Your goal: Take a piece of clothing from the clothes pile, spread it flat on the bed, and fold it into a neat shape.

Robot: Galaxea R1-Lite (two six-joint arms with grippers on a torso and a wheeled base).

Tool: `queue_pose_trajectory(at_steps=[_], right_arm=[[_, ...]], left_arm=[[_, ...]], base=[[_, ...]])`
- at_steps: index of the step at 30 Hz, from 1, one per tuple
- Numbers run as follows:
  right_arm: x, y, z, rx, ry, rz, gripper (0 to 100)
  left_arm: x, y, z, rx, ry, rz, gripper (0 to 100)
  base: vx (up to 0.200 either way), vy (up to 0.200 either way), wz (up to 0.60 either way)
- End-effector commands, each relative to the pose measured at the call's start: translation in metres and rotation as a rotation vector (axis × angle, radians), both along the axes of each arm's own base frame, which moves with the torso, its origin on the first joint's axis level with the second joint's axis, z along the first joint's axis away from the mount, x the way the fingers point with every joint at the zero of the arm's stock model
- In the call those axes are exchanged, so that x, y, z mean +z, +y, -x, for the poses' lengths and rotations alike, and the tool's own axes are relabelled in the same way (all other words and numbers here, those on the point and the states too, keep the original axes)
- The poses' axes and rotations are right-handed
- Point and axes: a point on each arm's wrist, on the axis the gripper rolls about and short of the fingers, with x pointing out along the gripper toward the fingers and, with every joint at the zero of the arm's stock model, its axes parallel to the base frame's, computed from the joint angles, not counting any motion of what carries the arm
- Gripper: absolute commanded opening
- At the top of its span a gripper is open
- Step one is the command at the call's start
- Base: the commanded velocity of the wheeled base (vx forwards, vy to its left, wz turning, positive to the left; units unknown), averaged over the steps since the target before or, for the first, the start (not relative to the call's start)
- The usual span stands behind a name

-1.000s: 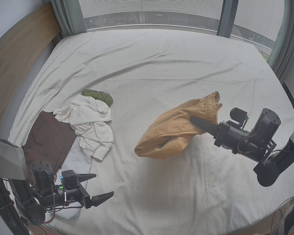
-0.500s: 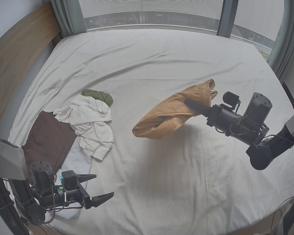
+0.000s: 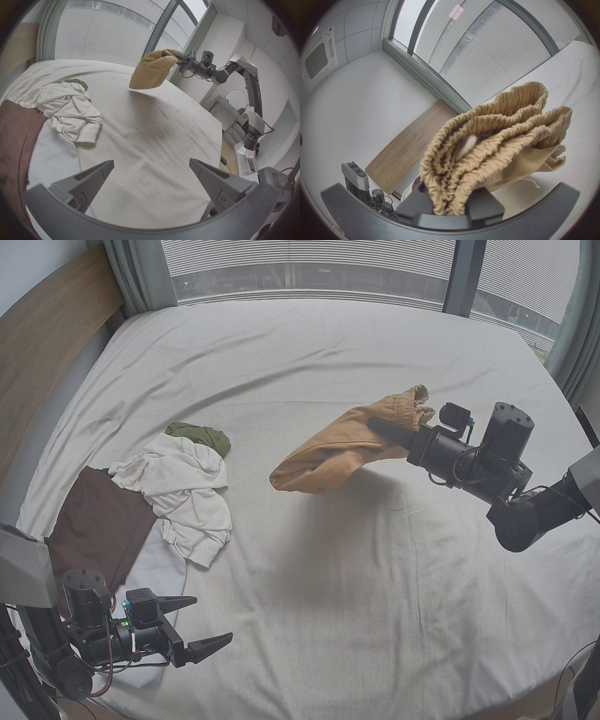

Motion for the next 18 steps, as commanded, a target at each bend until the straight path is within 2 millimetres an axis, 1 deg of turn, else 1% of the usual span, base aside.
queue_pose_trajectory(at_steps=[1,6,11,12,15,16,17,18], right_arm=[[0.007,0.005,-0.02,-0.005,-0.008,-0.003,0],[0.013,0.011,-0.035,-0.007,-0.014,-0.004,0],[0.01,0.017,-0.053,-0.009,-0.018,-0.006,0],[0.007,0.016,-0.062,-0.016,-0.02,-0.006,0],[0.004,0.018,-0.076,-0.022,-0.034,-0.012,0],[-0.001,0.015,-0.087,-0.035,-0.038,-0.013,0],[-0.002,0.015,-0.088,-0.036,-0.038,-0.013,0],[-0.007,0.012,-0.096,-0.047,-0.037,-0.012,0]], left_arm=[[-0.002,0.001,0.004,0.0,0.02,-0.004,100],[-0.002,0.001,0.004,0.0,0.02,-0.004,100],[-0.002,0.001,0.004,0.0,0.022,-0.005,100],[-0.002,0.001,0.004,0.0,0.022,-0.005,100],[-0.002,0.001,0.004,0.0,0.022,-0.005,100],[-0.003,0.001,0.004,0.0,0.023,-0.005,100],[-0.003,0.001,0.004,0.0,0.023,-0.005,100],[-0.003,0.001,0.004,0.001,0.024,-0.004,100]], base=[[0.0,0.0,0.0],[0.0,0.0,0.0],[0.0,0.0,0.0],[0.0,0.0,0.0],[0.0,0.0,0.0],[0.0,0.0,0.0],[0.0,0.0,0.0],[0.0,0.0,0.0]])
